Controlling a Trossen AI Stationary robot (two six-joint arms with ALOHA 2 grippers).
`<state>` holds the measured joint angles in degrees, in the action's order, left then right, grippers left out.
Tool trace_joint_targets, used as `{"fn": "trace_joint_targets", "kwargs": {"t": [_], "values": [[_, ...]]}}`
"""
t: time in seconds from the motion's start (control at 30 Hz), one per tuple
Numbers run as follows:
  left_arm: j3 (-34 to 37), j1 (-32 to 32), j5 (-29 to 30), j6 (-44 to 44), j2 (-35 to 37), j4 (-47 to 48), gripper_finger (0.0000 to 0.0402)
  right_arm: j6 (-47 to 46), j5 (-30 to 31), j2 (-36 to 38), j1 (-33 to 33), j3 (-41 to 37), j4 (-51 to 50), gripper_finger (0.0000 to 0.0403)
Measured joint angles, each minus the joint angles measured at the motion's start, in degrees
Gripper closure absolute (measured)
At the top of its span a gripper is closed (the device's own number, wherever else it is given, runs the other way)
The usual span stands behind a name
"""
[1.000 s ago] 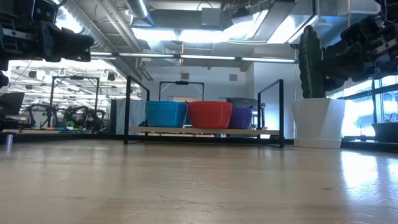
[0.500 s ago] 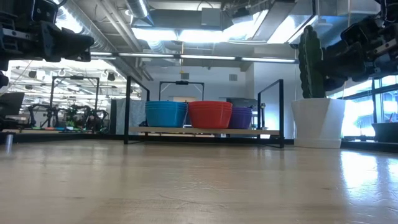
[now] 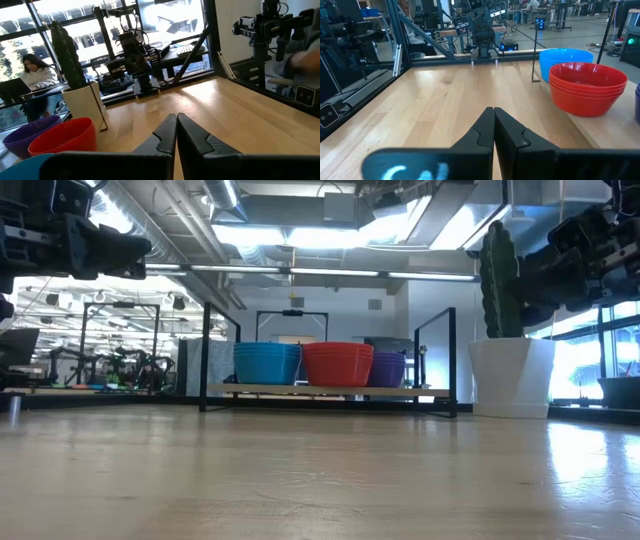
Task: Pick & Place Mini bowls
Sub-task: Return to Home Position
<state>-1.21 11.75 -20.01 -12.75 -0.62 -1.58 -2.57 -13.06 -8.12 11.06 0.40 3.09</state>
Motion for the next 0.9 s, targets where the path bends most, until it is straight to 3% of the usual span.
{"fn": "trace_joint_targets", "kwargs": {"t": [0.9], "values": [[0.0,-0.01,0.0,0.0,0.0,0.0,0.0394,0.0,0.0,0.0,0.0,0.0,0.0,0.0395]]}}
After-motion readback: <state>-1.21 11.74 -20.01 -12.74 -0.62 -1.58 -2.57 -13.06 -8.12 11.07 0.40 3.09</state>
